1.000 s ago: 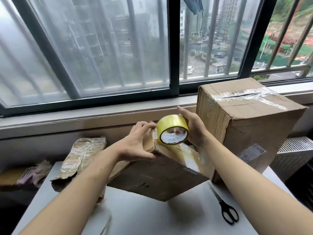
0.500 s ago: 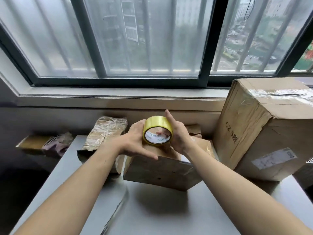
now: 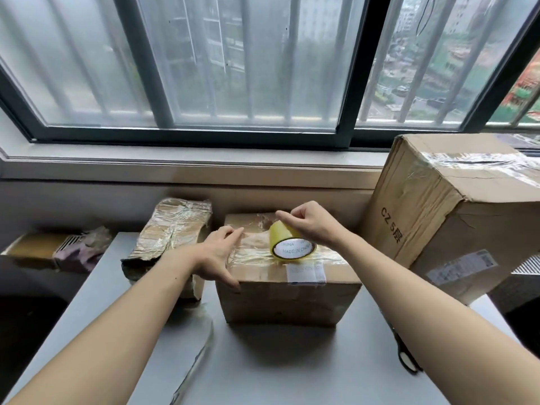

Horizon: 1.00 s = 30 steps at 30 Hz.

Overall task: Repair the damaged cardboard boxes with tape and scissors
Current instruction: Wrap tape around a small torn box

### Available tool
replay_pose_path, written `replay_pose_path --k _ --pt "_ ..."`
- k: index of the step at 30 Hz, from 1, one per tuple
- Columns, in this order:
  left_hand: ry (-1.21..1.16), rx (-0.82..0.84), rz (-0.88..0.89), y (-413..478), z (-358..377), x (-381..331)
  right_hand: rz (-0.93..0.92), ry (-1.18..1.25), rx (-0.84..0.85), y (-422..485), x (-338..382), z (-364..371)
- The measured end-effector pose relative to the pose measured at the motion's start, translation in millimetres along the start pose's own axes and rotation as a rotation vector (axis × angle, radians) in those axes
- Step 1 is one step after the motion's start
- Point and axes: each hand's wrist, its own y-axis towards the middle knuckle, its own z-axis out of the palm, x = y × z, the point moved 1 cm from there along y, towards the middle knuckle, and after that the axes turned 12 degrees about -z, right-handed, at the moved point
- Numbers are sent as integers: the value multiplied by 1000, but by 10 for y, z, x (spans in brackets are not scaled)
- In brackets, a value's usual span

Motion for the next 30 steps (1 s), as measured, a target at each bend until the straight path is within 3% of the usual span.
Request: replay_pose_path --k 5,11,16,22,27,30 --pt "185 24 -29 101 88 -204 113 300 -128 -40 -158 181" --pt "218 -118 38 313 298 -423 283 682 -264 -105 -372 408" --pt "231 -192 31 277 276 -460 306 595 -315 1 -274 278" --pt "284 -142 17 295 288 -463 93 0 -114 -186 -413 -460" --pt "160 44 21 242 166 -542 98 187 -153 -267 -468 -413" --pt "-115 -74 80 305 106 -874 198 416 -293 -384 -582 -395"
